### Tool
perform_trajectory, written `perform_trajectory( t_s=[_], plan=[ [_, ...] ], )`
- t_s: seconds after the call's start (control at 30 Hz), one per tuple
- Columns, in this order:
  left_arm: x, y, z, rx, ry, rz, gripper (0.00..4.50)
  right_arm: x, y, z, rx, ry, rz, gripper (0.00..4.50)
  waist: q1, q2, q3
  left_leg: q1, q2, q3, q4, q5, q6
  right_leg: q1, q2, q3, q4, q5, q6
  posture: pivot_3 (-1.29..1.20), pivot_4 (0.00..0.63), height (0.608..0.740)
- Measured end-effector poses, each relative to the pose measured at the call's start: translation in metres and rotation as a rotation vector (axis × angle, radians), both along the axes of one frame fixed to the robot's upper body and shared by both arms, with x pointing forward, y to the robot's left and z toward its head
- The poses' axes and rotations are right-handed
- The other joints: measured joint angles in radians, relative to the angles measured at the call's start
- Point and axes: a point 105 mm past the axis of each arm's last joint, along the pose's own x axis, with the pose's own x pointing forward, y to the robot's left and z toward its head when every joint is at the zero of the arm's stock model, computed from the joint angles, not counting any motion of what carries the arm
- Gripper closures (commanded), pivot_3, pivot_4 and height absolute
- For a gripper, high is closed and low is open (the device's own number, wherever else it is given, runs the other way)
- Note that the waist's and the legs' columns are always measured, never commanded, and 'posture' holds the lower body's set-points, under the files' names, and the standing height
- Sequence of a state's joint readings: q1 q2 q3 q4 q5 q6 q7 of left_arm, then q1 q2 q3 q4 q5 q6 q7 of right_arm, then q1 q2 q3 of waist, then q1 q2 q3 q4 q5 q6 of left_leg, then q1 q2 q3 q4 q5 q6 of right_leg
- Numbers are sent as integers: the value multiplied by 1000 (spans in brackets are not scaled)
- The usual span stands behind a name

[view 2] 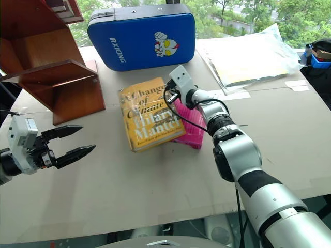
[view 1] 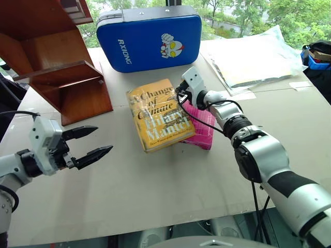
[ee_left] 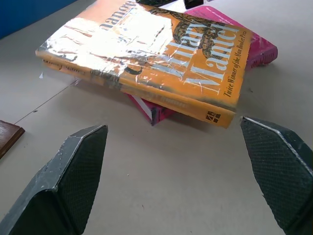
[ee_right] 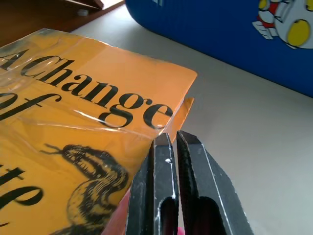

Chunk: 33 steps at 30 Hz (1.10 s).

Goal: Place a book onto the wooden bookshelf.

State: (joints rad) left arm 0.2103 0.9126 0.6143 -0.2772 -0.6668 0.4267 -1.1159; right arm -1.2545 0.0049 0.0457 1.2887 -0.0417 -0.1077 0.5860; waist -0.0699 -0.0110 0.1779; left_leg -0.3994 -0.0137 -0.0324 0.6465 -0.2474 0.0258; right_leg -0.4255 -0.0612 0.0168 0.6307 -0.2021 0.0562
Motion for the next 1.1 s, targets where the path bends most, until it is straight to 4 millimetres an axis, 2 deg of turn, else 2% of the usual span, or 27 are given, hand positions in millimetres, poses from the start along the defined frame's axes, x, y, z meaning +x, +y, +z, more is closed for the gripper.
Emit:
perform_trajectory(
  t_s=[0.33,0.53,0.67,0.73,0.77,0.8,0.83,0.87,0.9,0.93,1.0,1.03,1.1],
  plan=[
    [-7,4,-9,-2,47,10,0,-16,21,-7,-18,13,133,4466,0,0,0,0,0,-1,0,0,0,-1,0,0,4,0,-1,0,150,740],
    [-12,5,-15,-4,80,11,0,-18,21,-12,-26,22,142,4466,0,0,0,0,0,0,0,1,-2,-4,0,0,9,-2,-3,0,150,740],
    [-16,2,-21,-17,124,10,0,-11,11,-10,-19,10,87,4466,0,0,0,0,0,-1,0,2,-3,-5,0,0,11,-2,-4,0,150,740],
    [-17,-7,-28,-76,157,13,0,-3,-3,-4,-6,-6,43,4466,3,0,0,0,0,-1,1,2,-3,-5,0,0,11,-2,-4,0,150,740],
    [-18,-17,-36,-145,192,18,0,3,-19,6,10,-33,9,4466,7,0,0,0,0,-1,1,2,-2,-5,-1,0,11,-2,-4,0,150,740],
    [-18,-19,-38,-159,204,18,0,5,-24,10,14,-42,-1,4466,7,-1,0,0,0,-1,1,2,-2,-5,-1,0,11,-2,-4,0,150,740],
    [-18,-22,-42,-192,227,32,0,7,-31,15,20,-58,-4,3971,7,-2,0,0,0,-1,1,2,-2,-5,0,0,11,-2,-4,0,150,740],
    [-17,-30,-47,-263,250,61,0,8,-44,26,33,-94,8,3681,8,-2,0,0,0,-1,2,2,-2,-5,-1,0,11,-2,-4,0,150,740],
    [-17,-34,-51,-297,276,74,0,7,-51,32,37,-115,16,3136,8,-2,0,0,0,-1,2,2,-2,-5,-1,0,11,-2,-4,0,150,740],
    [-17,-39,-58,-344,312,97,0,5,-61,40,47,-141,37,2588,8,-2,0,0,0,-1,2,2,-2,-5,0,0,12,-2,-4,0,150,740],
    [-17,-46,-67,-447,360,142,0,-9,-72,46,72,-170,106,1868,10,-2,0,0,0,-1,2,2,-2,-4,-1,0,12,-2,-4,0,150,740],
    [-15,-51,-69,-517,375,165,0,-17,-81,43,81,-155,132,1436,12,-2,-1,0,1,-1,2,2,-2,-4,-1,0,12,-2,-4,0,150,740],
    [-11,-66,-73,-770,401,226,0,-58,-110,32,85,-104,205,429,36,-2,-1,-2,0,-2,5,1,-1,-4,-6,-1,11,-3,-2,0,150,740]
  ],
)
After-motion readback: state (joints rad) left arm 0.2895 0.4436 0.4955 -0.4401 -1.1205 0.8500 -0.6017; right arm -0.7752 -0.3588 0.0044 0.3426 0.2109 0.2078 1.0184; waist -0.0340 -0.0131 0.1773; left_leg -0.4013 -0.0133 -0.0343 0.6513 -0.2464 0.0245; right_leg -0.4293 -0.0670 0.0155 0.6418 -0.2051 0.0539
